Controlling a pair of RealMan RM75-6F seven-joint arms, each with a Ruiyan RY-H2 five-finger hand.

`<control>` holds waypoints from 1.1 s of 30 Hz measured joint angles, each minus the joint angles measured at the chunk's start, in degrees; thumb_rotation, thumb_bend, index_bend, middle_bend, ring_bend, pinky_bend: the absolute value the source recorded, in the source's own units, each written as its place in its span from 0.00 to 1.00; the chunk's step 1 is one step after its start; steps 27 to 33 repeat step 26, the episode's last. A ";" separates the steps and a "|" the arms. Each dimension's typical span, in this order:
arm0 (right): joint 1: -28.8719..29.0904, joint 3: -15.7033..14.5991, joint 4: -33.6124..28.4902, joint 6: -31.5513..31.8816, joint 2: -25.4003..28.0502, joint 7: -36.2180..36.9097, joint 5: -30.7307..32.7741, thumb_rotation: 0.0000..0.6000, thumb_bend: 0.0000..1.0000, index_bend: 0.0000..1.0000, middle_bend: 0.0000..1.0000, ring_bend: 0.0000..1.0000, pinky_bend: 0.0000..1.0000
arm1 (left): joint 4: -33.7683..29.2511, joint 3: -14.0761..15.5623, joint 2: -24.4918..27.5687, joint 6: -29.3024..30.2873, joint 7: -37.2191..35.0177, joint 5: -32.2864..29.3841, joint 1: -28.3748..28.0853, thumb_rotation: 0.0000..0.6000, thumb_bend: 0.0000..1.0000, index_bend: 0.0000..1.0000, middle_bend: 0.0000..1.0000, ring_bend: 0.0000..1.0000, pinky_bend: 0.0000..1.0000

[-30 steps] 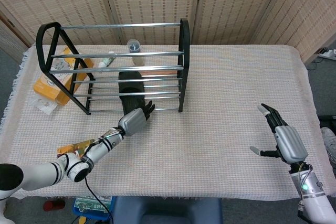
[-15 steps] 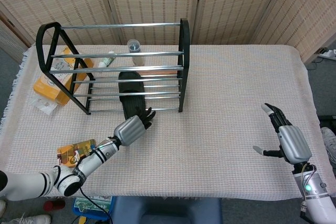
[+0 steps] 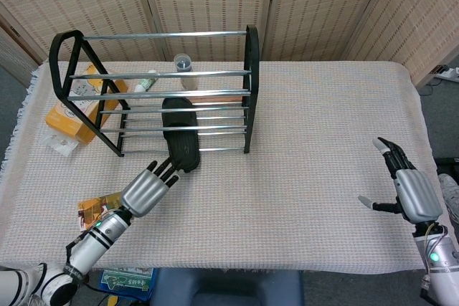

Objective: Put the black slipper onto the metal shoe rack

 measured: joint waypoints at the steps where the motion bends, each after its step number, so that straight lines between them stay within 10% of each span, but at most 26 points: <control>1: -0.02 -0.03 0.04 -0.19 0.23 0.04 0.13 1.00 0.06 0.00 0.02 0.01 0.21 | -0.45 0.20 0.56 0.49 -1.25 -0.05 0.80 1.00 0.23 0.14 0.05 0.01 0.31; 21: -1.36 -3.33 13.30 -0.04 -7.63 -3.16 -2.93 1.00 0.15 0.00 0.09 0.01 0.21 | 4.17 -2.10 7.64 17.46 -33.55 -8.07 23.40 1.00 0.23 0.18 0.07 0.02 0.31; 33: -2.20 -3.90 13.89 1.14 -9.11 -5.28 -3.23 1.00 0.16 0.00 0.09 0.01 0.21 | 7.09 -3.63 5.46 22.33 -36.43 -7.11 28.37 1.00 0.23 0.18 0.07 0.02 0.31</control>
